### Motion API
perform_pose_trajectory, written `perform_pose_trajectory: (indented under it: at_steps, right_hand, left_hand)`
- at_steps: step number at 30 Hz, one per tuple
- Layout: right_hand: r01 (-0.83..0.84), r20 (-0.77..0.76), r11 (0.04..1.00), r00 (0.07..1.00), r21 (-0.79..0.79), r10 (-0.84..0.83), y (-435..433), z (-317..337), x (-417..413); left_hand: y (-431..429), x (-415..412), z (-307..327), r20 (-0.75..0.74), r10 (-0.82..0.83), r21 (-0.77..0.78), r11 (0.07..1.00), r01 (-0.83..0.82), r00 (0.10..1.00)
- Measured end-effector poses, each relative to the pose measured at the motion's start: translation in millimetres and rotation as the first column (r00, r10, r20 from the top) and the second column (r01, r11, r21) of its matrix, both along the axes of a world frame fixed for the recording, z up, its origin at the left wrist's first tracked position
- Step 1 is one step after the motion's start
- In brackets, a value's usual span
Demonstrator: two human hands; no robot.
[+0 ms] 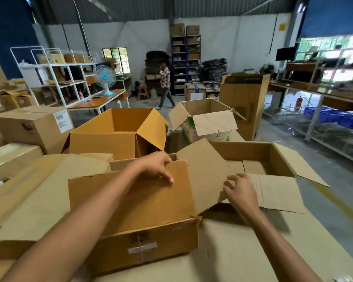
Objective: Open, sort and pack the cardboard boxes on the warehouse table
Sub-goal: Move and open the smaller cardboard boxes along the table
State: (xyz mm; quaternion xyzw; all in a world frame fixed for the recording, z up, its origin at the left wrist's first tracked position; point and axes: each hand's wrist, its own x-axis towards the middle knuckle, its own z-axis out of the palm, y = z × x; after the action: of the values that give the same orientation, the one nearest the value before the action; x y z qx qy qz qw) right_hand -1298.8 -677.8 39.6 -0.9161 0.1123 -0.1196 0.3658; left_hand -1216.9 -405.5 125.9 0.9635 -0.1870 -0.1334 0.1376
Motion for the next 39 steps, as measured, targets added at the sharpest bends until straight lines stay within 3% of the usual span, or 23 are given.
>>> perform_pose_trajectory:
  at_steps: [6, 10, 13, 15, 17, 19, 22, 25, 28, 35, 39]
  right_hand:
    - [-0.164, -0.071, 0.986, 0.984, -0.019, 0.163, 13.5, 31.8, 18.3]
    - [-0.312, -0.206, 0.950, 0.929, 0.013, 0.308, 33.1, 41.5, 22.1]
    - [-0.332, -0.211, 0.942, 0.925, -0.048, 0.315, 51.4, 37.3, 24.3]
    - [-0.261, -0.223, 0.954, 0.948, -0.148, 0.225, 60.3, 37.4, 24.4]
    - [-0.217, -0.209, 0.906, 0.967, -0.364, 0.148, 66.7, 43.4, 20.6]
    - [-0.213, -0.135, 0.784, 0.977, -0.583, 0.164, 72.6, 51.6, 15.2]
    - [-0.201, -0.019, 0.711, 0.967, -0.674, 0.256, 84.2, 61.3, 11.7]
    - [-0.236, 0.019, 0.700, 0.942, -0.675, 0.336, 101.0, 59.6, 16.3]
    - [-0.263, 0.043, 0.749, 0.931, -0.608, 0.362, 117.9, 49.4, 21.7]
    - [-0.307, -0.108, 0.865, 0.952, -0.396, 0.288, 125.6, 14.7, 16.2]
    - [-0.253, -0.055, 0.936, 0.968, -0.244, 0.247, 110.6, -4.2, 14.6]
  left_hand:
    - [21.4, -29.9, 85.0, 0.187, -0.023, -0.096, 0.995, 0.041, 0.982]
    - [44.1, -46.8, 129.8, 0.333, 0.070, -0.199, 0.980, -0.003, 0.940]
    - [55.0, -56.4, 149.0, 0.417, 0.123, -0.254, 0.967, -0.015, 0.900]
    - [59.9, -60.0, 154.8, 0.455, 0.156, -0.288, 0.957, -0.021, 0.877]
    - [63.2, -63.1, 157.9, 0.492, 0.188, -0.304, 0.952, -0.035, 0.850]
    - [66.1, -66.7, 160.4, 0.520, 0.219, -0.315, 0.948, -0.052, 0.825]
    - [73.3, -72.5, 164.9, 0.560, 0.256, -0.330, 0.941, -0.072, 0.788]
    - [80.7, -78.8, 171.6, 0.620, 0.284, -0.329, 0.940, -0.087, 0.732]
    - [84.7, -84.5, 173.7, 0.664, 0.289, -0.298, 0.948, -0.111, 0.689]
    - [66.2, -89.1, 125.2, 0.633, 0.177, -0.132, 0.984, -0.120, 0.753]
    - [34.8, -102.5, 59.3, 0.655, 0.071, -0.063, 0.997, -0.040, 0.752]
